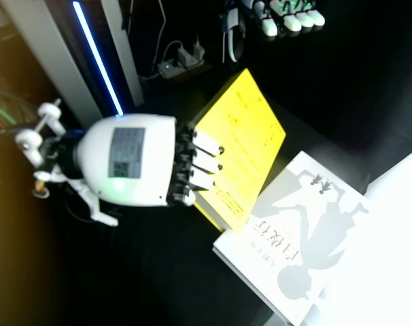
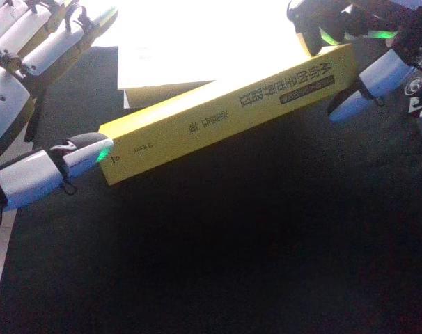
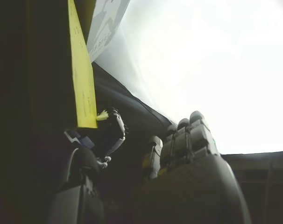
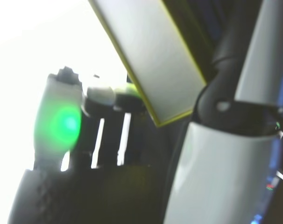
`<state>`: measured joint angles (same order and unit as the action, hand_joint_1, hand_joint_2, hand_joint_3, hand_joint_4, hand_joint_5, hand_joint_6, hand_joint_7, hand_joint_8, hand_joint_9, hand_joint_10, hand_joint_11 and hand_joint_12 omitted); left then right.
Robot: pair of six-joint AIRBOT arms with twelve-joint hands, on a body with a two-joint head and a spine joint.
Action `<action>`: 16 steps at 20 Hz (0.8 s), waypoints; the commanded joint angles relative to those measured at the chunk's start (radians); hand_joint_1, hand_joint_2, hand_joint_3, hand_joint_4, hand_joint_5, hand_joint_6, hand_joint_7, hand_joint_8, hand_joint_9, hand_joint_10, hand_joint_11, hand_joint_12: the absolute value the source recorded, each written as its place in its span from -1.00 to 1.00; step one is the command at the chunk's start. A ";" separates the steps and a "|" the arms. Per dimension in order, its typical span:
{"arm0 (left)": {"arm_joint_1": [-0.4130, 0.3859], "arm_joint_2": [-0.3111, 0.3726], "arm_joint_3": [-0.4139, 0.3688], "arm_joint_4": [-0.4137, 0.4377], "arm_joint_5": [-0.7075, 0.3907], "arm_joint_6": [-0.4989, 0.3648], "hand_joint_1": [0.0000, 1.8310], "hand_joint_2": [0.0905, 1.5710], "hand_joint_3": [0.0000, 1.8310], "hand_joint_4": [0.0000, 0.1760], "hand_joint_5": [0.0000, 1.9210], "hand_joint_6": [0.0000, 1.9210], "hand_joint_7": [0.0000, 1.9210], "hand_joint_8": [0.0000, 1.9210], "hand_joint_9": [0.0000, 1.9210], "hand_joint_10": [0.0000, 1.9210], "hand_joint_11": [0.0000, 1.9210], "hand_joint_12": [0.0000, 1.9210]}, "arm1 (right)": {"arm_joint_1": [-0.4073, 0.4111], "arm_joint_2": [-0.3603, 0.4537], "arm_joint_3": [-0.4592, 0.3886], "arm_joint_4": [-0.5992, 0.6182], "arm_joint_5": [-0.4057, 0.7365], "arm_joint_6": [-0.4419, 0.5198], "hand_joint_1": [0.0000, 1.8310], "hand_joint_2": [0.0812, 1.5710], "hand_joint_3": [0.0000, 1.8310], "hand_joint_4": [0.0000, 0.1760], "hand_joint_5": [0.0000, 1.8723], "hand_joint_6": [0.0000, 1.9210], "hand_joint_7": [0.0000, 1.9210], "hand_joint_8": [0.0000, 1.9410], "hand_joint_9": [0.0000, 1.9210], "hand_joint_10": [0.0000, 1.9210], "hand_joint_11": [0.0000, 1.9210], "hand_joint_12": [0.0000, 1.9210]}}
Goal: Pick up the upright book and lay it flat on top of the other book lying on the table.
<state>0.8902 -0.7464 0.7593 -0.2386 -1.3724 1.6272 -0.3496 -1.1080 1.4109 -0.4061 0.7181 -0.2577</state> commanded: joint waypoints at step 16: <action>0.001 -0.001 -0.001 -0.003 -0.120 -0.001 -0.53 0.49 -1.00 0.55 -1.00 -1.00 -1.00 -1.00 -1.00 -1.00 -1.00 -1.00 | 0.030 0.109 -0.096 0.035 0.251 0.008 0.29 0.27 -0.29 -1.00 -0.31 0.44 -0.27 1.00 0.78 1.00 0.87 1.00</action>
<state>0.8986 -0.7467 0.7593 -0.2577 -1.3720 1.6268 -0.3325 -1.0073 1.3113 -0.4118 0.8707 -0.2562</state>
